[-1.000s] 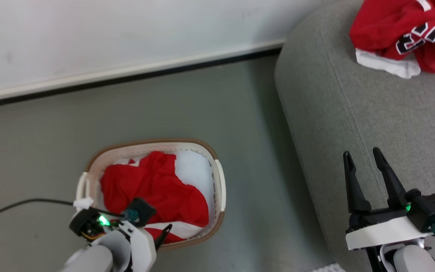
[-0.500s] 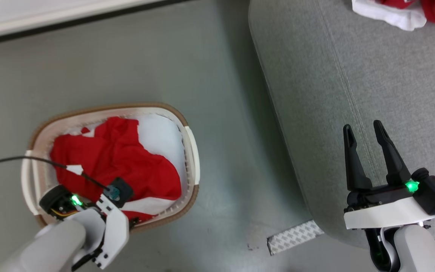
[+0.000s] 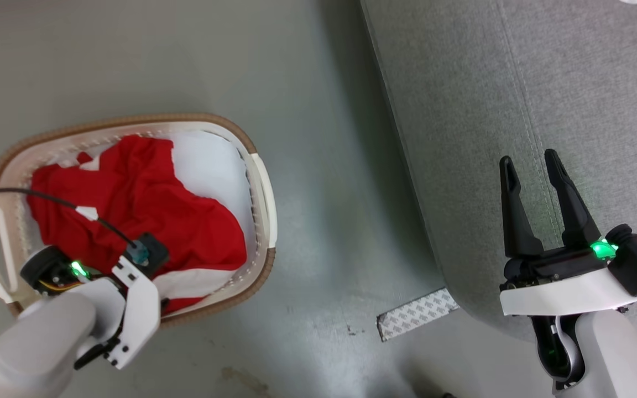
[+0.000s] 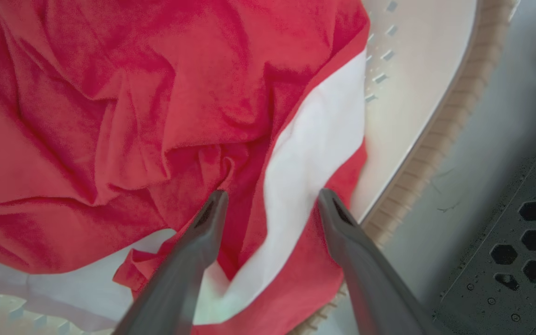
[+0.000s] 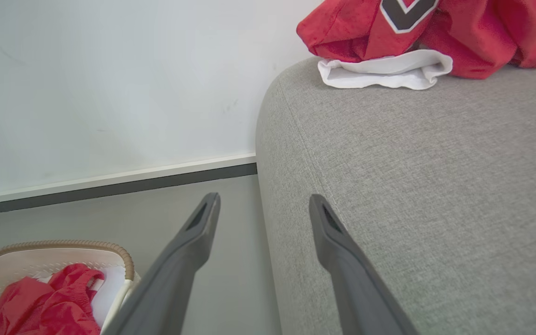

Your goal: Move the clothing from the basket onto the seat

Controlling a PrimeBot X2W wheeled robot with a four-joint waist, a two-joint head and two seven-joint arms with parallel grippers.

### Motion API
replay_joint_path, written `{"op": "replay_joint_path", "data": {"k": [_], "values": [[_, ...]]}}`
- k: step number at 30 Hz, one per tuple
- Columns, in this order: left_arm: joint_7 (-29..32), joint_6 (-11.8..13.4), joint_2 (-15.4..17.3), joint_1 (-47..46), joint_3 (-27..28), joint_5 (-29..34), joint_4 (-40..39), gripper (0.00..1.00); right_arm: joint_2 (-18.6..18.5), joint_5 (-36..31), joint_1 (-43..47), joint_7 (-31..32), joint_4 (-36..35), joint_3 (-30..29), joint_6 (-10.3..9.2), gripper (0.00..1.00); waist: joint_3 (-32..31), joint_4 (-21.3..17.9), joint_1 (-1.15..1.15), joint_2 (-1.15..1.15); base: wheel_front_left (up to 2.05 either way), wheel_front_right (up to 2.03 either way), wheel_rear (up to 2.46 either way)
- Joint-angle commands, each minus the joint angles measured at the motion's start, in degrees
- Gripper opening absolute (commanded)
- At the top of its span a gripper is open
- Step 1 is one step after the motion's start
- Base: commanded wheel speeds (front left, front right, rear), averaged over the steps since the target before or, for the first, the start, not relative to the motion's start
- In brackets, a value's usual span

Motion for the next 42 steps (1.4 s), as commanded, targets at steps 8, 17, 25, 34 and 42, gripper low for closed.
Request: {"op": "replay_joint_path", "data": {"k": [8, 17, 25, 34, 42], "values": [[2.4, 0.1, 3.1, -3.6, -2.4, -2.2, -1.0, 0.91, 0.0, 1.5, -2.6, 0.0, -1.3, 0.4, -0.15, 1.0, 5.0, -2.0, -0.01, 0.0, 0.0, 0.0, 0.0], [0.3, 0.1, 2.3, -4.2, -3.1, -5.1, -1.1, 0.0, 0.0, 0.5, -2.0, 0.0, -0.5, -1.0, -0.15, 1.0, 4.0, -1.6, -0.01, 0.0, 0.0, 0.0, 0.0], [-8.9, 0.2, -2.2, -1.0, -1.3, -7.9, -0.3, 0.0, -0.1, -2.3, 1.4, 0.0, 1.5, -3.9, -0.15, 1.0, -7.0, 2.6, -0.01, 0.0, 0.0, 0.0, 0.0], [-20.1, 2.2, -8.5, 4.3, 0.5, -9.5, -1.5, 0.0, -0.1, -8.2, 8.5, 0.0, 4.2, -7.8, -0.15, 1.0, -25.5, 9.2, -0.01, 0.0, 0.0, 0.0, 0.0], [-27.8, 6.9, -12.4, 10.2, 4.3, -13.0, -5.0, 0.0, -0.1, -12.4, 15.1, 0.0, 5.5, -10.1, -0.15, 1.0, -38.5, 13.6, -0.01, 0.0, 0.0, 0.0, 0.0]]}}
